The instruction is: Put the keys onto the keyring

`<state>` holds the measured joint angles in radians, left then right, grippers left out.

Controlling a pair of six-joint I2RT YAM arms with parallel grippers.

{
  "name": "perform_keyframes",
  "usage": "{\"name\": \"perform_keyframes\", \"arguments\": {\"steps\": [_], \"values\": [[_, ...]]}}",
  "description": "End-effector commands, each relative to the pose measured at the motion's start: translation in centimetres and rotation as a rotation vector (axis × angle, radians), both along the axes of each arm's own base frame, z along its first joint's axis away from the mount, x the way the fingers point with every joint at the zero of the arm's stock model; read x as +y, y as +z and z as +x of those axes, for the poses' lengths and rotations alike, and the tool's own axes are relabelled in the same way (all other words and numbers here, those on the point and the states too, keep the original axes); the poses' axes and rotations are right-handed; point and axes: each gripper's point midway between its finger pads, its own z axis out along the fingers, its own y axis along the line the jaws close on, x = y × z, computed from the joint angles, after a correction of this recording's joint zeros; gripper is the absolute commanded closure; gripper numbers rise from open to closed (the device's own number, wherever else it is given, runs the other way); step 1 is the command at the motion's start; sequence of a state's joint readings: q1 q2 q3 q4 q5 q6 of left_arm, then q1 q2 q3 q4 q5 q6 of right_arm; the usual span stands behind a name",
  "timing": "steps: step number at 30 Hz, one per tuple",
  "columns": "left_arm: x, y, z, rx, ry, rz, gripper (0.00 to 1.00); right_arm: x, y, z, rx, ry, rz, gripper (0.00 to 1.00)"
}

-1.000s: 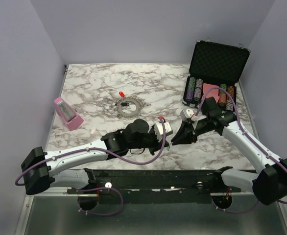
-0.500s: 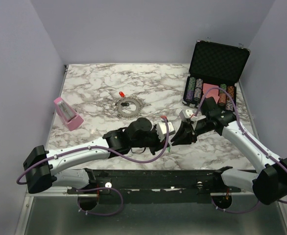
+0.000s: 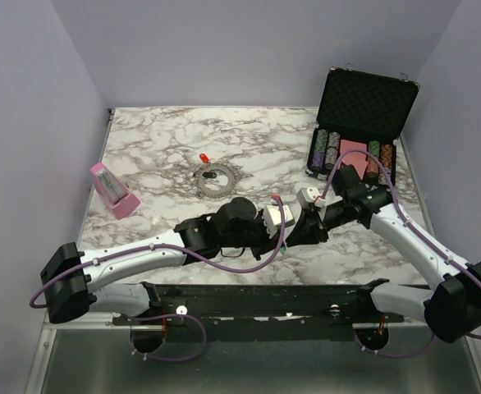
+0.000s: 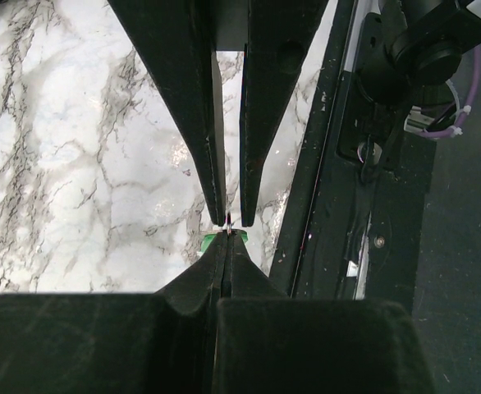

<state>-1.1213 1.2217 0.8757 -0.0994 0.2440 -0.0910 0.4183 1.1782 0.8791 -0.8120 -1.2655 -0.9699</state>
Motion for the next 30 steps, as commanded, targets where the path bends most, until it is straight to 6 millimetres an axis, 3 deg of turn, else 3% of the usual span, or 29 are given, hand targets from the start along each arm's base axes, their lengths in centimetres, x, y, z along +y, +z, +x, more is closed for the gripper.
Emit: {"name": "perform_keyframes", "arguments": {"steps": [1, 13, 19, 21, 22, 24, 26, 27, 30], "values": [[-0.6, 1.6, -0.1, -0.006, -0.009, -0.043, 1.00, -0.1, -1.0, 0.0, -0.010, 0.000, -0.028, 0.79], [-0.7, 1.6, -0.1, 0.005, -0.002, -0.055, 1.00, 0.1, -1.0, -0.5, -0.004, 0.019, -0.011, 0.85], [-0.5, 1.4, 0.0, 0.015, 0.014, -0.059, 1.00, 0.1, -0.5, -1.0, -0.014, 0.037, 0.004, 1.00], [-0.3, 1.5, 0.4, 0.011, 0.044, -0.073, 1.00, 0.1, -0.2, -1.1, -0.016, 0.041, 0.011, 1.00], [0.0, 1.8, 0.8, 0.011, 0.077, -0.088, 0.96, 0.1, -0.3, -1.0, -0.017, 0.038, 0.008, 1.00], [0.9, 2.8, 1.4, -0.002, 0.145, -0.148, 0.65, 0.1, -0.1, -0.9, -0.025, 0.027, 0.013, 1.00], [2.2, 4.4, 1.8, -0.030, 0.213, -0.270, 0.46, 0.1, 0.0, -0.9, -0.010, 0.005, 0.029, 1.00], [3.2, 5.6, 1.6, -0.043, 0.234, -0.348, 0.41, 0.1, 0.0, -1.0, 0.018, -0.004, 0.045, 1.00], [5.7, 5.4, 1.3, -0.056, 0.281, -0.483, 0.39, 0.1, 0.7, -1.1, 0.054, -0.002, 0.106, 1.00]]}}
